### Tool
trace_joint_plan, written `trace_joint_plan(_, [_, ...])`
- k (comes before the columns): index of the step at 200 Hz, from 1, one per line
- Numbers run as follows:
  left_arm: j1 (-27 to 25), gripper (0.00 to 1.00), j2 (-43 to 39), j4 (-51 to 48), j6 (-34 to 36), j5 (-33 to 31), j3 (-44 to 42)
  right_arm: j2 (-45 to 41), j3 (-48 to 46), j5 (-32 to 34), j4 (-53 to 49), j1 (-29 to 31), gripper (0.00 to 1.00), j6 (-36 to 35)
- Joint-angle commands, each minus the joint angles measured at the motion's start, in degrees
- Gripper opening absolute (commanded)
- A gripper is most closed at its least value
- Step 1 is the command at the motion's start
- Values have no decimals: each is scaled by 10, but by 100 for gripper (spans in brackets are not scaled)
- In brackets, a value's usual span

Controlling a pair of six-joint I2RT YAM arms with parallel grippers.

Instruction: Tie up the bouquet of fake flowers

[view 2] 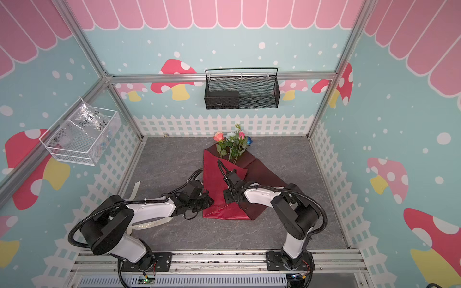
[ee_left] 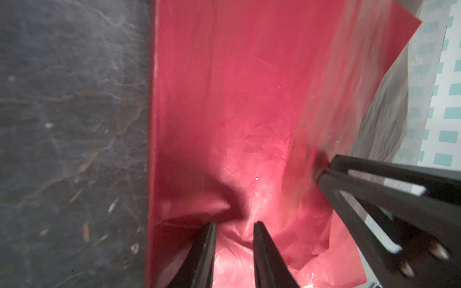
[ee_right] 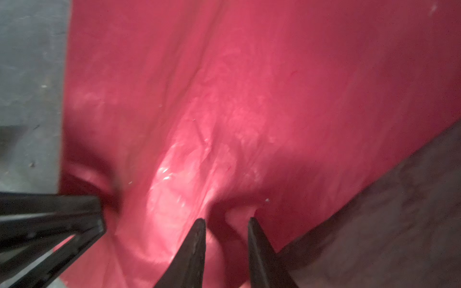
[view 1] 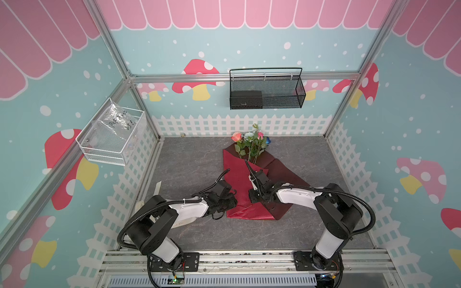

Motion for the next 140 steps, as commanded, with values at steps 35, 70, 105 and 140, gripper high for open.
trace_joint_plan(35, [0, 31, -1, -12, -6, 0, -16, 44, 41, 5, 9, -29, 31, -24])
trace_joint_plan(70, [-39, 30, 9, 4, -35, 4, -21, 26, 22, 1, 5, -45, 31, -27])
trace_joint_plan(105, [-83, 28, 4, 26, -80, -10, -37, -9, -9, 1, -14, -59, 31, -29])
trace_joint_plan(140, [-109, 30, -7, 20, -72, -21, -23, -74, -36, 8, -48, -72, 32, -22])
